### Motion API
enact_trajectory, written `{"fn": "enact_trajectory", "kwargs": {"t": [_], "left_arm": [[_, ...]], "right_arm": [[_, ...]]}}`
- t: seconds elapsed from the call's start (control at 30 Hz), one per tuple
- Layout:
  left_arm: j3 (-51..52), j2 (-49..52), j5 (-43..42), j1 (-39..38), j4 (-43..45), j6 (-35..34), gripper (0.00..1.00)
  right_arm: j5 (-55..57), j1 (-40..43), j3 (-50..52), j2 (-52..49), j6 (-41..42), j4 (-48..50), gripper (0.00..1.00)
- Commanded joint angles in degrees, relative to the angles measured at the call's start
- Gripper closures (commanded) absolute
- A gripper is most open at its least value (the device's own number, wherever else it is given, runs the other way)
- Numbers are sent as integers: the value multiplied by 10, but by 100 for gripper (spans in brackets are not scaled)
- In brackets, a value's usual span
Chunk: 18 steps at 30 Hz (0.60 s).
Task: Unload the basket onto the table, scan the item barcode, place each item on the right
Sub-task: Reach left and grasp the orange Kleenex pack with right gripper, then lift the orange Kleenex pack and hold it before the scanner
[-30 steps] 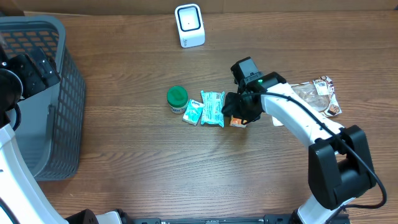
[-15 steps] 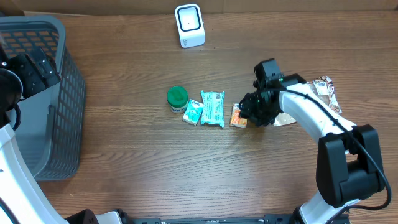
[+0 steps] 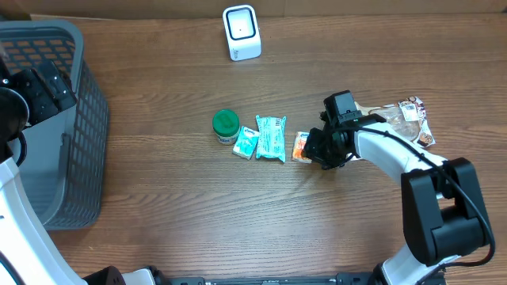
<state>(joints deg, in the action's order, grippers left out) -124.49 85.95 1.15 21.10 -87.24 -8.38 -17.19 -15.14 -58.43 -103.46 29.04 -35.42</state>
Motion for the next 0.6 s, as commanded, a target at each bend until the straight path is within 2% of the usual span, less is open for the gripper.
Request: {"fn": "enact_trajectory", "kwargs": {"t": [0.0,0.07,0.2,0.4,0.57], "left_arm": [[-4,3,3,2,2,9,1],[-4,3,3,2,2,9,0],[-4,3,3,2,2,9,0],[-4,3,3,2,2,9,0],[-4,3,3,2,2,9,1]], "right_arm": [[4,0,12,12,10,2,89],[4,0,12,12,10,3,96],[-23,0,5,16,-3,-1,96],[-196,0,-20,70,-99,0,96],[-291,0,-37,143,-111,12,96]]}}
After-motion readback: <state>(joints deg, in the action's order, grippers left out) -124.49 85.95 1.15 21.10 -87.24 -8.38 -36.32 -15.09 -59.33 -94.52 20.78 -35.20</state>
